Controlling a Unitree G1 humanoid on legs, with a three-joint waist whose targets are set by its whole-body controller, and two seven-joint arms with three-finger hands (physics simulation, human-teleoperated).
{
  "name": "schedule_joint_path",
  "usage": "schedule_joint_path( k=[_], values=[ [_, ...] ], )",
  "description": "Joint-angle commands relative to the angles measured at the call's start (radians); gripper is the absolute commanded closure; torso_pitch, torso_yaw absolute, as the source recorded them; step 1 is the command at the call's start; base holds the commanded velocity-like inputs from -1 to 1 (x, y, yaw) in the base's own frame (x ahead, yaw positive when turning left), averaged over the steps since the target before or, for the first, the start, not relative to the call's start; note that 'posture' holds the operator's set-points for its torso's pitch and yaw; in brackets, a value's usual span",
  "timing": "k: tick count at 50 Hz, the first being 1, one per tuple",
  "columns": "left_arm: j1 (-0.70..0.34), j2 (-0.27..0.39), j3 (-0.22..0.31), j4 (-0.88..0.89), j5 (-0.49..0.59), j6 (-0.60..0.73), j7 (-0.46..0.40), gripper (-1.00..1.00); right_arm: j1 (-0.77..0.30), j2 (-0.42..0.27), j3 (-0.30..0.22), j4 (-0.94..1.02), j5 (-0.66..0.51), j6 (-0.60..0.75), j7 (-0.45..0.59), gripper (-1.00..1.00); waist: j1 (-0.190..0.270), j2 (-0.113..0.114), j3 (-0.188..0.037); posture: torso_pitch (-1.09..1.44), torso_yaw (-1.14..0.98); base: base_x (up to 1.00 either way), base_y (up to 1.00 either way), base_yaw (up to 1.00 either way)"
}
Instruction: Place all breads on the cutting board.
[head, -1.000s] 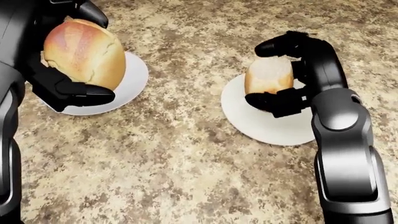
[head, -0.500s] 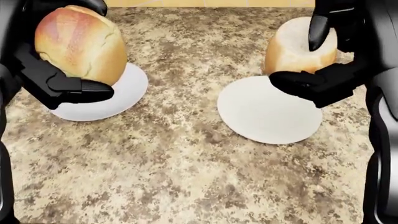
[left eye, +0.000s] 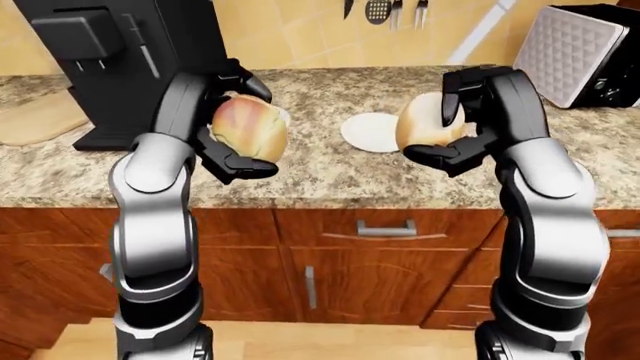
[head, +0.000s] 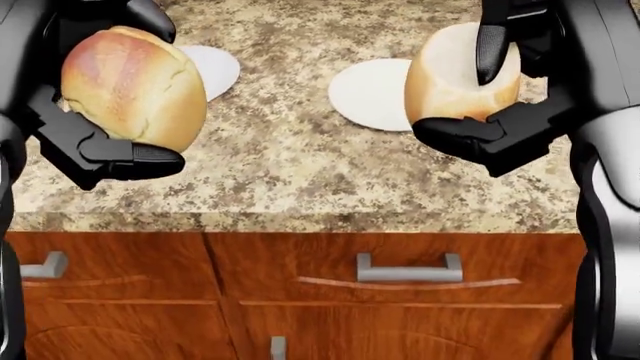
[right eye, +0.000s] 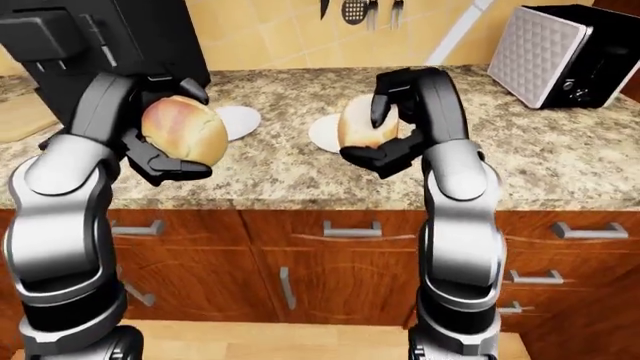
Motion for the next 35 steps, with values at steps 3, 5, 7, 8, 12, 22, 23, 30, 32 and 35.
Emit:
schedule_joint_path(
  k=[3, 5, 7, 8, 12, 22, 23, 30, 32, 35],
  values=[
    [-0.025, 0.014, 0.018, -0.024, 0.006, -0.034, 0.017, 1.0, -0.029, -0.001, 0.001, -0.023, -0.005, -0.022, -0.002, 1.0, 0.003, 0.005, -0.018, 0.0, 0.0, 0.02, 0.73, 0.0],
    [-0.024, 0.014, 0.018, -0.022, 0.004, -0.035, 0.018, 1.0, -0.027, 0.002, 0.002, -0.02, -0.005, -0.026, -0.002, 1.0, -0.001, 0.021, -0.018, 0.0, 0.0, 0.02, 0.73, 0.0],
    [-0.022, 0.014, 0.018, -0.023, 0.004, -0.036, 0.018, 1.0, -0.028, 0.003, 0.003, -0.018, -0.006, -0.029, 0.0, 1.0, -0.006, 0.039, -0.014, 0.0, 0.0, 0.02, 0.73, 0.0],
    [-0.021, 0.015, 0.018, -0.024, 0.004, -0.035, 0.018, 1.0, -0.027, 0.004, 0.003, -0.017, -0.006, -0.03, 0.0, 1.0, -0.008, 0.049, -0.015, 0.0, 0.0, 0.02, 0.73, 0.0],
    [-0.021, 0.019, 0.022, -0.022, 0.001, -0.038, 0.018, 1.0, -0.028, 0.005, 0.004, -0.018, -0.008, -0.027, 0.004, 1.0, -0.017, 0.123, -0.025, 0.0, 0.0, 0.02, 0.73, 0.0],
    [-0.013, 0.021, 0.023, -0.03, -0.004, -0.035, 0.02, 1.0, -0.028, 0.013, 0.001, -0.007, -0.006, -0.028, 0.007, 1.0, -0.003, 0.065, -0.009, 0.0, 0.0, 0.01, 0.73, 0.0],
    [-0.013, 0.021, 0.022, -0.03, -0.004, -0.035, 0.02, 1.0, -0.027, 0.013, 0.0, -0.007, -0.004, -0.029, 0.006, 1.0, -0.002, 0.057, -0.01, 0.0, 0.0, 0.02, 0.73, 0.0],
    [-0.011, 0.017, 0.017, -0.031, 0.0, -0.035, 0.019, 1.0, -0.016, 0.012, -0.003, -0.008, 0.01, -0.036, 0.002, 1.0, -0.012, 0.003, -0.031, 0.0, 0.0, 0.14, 0.73, 0.0],
    [-0.008, 0.017, 0.017, -0.031, 0.001, -0.038, 0.018, 1.0, -0.015, 0.012, -0.003, -0.009, 0.011, -0.037, 0.001, 1.0, -0.017, 0.018, -0.03, 0.0, 0.0, 0.21, 0.73, 0.0],
    [-0.008, 0.017, 0.018, -0.03, 0.002, -0.04, 0.018, 1.0, -0.01, 0.013, -0.003, -0.008, 0.015, -0.042, -0.001, 1.0, -0.026, 0.087, -0.017, 0.0, 0.0, 0.22, 0.74, 0.0]
  ],
)
